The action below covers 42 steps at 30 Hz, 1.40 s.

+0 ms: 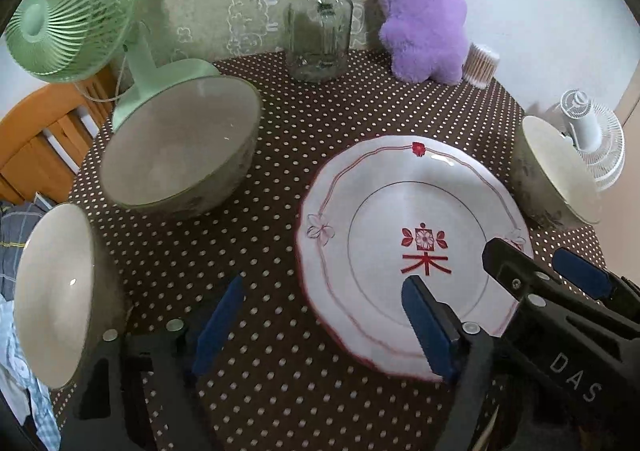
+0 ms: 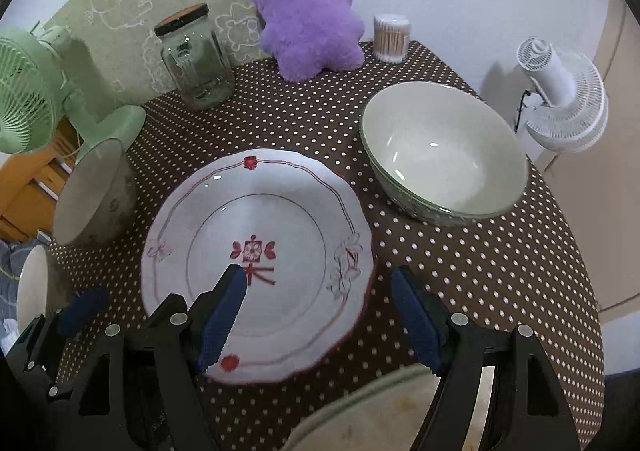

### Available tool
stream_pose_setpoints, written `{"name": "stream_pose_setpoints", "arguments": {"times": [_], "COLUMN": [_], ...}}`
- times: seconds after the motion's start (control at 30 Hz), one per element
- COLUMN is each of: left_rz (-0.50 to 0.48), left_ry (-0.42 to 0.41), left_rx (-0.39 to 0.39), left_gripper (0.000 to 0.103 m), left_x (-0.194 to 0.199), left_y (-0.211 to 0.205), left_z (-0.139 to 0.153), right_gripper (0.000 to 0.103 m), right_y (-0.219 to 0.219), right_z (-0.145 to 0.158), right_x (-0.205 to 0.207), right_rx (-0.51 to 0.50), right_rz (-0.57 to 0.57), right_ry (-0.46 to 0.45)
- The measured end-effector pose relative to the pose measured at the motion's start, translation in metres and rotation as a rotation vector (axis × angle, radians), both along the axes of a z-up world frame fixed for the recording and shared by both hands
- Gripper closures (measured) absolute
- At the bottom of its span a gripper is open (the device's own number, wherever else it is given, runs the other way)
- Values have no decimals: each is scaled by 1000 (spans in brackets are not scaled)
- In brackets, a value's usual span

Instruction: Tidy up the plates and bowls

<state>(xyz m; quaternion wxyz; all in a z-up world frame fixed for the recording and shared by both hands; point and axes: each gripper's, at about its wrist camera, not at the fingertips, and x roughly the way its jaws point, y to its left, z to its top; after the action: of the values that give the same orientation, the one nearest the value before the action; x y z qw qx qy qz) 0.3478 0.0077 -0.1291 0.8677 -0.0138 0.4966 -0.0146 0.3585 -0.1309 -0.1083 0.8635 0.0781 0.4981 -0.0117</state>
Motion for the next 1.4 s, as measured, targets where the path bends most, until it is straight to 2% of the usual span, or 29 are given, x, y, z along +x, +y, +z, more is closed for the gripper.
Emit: {"name": "stream_pose_setpoints", "arguments": {"times": [0.27, 0.33, 0.7, 0.97, 1.4], "left_rz": [-23, -27, -22, 21, 97], "left_ry": [29, 42, 45, 62, 99], "left_rx": [0, 0, 13, 32, 21], "left_gripper": [34, 36, 36, 36, 36], "left_x": [19, 22, 19, -6, -65], "left_y": [-16, -19, -16, 5, 43], "left_z": [-16, -19, -21, -16, -15], "right_gripper": [26, 31, 33, 33, 33], "right_y": [-3, -3, 2, 19, 58], "right_z": [-19, -22, -26, -23, -20], "right_x": [20, 23, 25, 12, -32], "right_rx": [6, 12, 15, 35, 42], "right_rz": [23, 28, 37, 83, 191], "right_ry": [32, 40, 61, 78, 127]}}
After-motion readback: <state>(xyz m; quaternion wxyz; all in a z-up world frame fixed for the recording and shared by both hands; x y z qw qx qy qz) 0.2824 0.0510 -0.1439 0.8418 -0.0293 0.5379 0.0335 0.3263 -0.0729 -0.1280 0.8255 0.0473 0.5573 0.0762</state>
